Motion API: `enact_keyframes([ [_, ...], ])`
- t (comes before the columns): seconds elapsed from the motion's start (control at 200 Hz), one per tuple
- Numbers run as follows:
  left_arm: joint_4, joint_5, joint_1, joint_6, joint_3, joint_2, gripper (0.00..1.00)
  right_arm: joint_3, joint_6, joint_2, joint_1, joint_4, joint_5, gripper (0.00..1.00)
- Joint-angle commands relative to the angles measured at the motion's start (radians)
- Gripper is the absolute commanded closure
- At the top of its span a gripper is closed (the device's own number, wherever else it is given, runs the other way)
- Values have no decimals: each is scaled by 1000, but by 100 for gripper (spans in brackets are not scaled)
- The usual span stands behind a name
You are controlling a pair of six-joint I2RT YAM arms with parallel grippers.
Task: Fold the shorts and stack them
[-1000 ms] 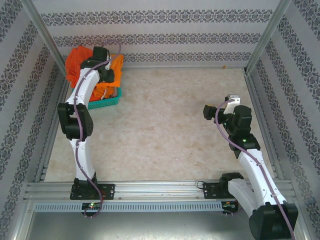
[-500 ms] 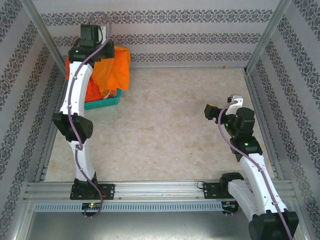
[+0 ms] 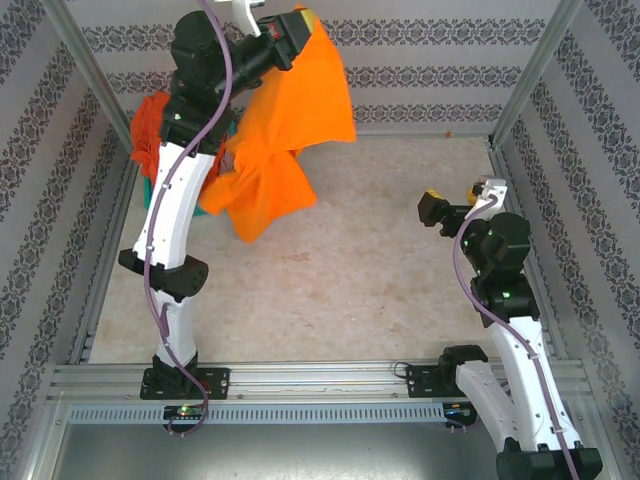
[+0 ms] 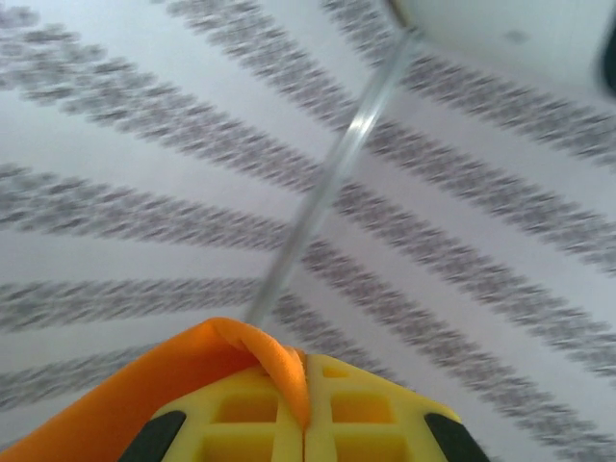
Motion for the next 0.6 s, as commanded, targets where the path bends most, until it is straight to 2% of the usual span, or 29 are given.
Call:
enact_keyframes([
  [0.0,252,41,-60,-166,35,43,100,46,32,-21,8,1,17,2],
  [0.15,280,43,-71,-194,41,100,100,56,45,-14,8,2,4,2],
  [0.245,248,83,-50,-148,36,138,100,51,44,8,8,-9,-10,2],
  [0.39,218,206,64,-169,-11,188,99,27,43,42,10,-23,-35,2],
  [0.46,146,247,132,-150,-59,192,96,20,44,65,10,-43,-39,2],
  [0.53,23,245,178,-29,-123,175,87,9,49,96,10,-57,-39,2],
  [0.594,-138,163,192,161,-162,145,66,4,55,139,11,-72,-49,3],
])
